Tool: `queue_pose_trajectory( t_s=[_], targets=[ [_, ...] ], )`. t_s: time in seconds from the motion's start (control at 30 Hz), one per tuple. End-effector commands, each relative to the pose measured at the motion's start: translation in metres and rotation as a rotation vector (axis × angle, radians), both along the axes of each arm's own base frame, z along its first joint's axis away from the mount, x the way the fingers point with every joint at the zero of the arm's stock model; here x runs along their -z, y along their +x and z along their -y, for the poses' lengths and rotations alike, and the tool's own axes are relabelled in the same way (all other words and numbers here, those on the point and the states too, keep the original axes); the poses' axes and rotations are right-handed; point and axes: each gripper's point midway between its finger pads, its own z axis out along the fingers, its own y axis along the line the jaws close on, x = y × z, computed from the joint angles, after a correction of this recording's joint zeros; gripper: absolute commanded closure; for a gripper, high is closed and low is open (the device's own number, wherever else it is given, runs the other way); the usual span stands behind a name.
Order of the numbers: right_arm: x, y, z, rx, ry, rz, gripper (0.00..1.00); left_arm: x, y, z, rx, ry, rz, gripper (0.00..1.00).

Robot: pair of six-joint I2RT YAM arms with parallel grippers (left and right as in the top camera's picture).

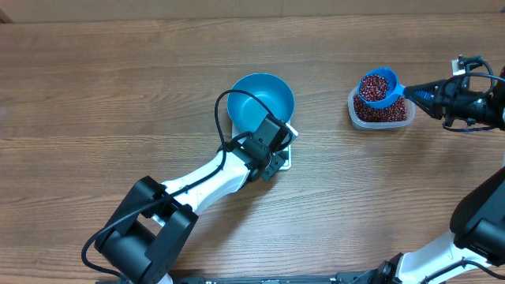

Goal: Scoop item into bowl and weigh 150g on scale

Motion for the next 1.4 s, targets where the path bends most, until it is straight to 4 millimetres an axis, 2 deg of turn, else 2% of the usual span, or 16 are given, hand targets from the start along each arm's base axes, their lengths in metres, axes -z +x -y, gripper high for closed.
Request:
queue_pose_trajectory(
  t_s=[0.0,1.37],
  targets=[
    [-0.004,0.0007,-0.0005,-0.004,0.013,0.022,0.96,0.0088,0.0007,-0.0031,-0.01,0.017,-0.005,0.96],
    [-0.004,0.0003,-0.0007,-0.004,0.015,0.02,0.96,0.0163,0.0038,-0.0077,-0.049,0.037,-0.002,0.96]
  ],
)
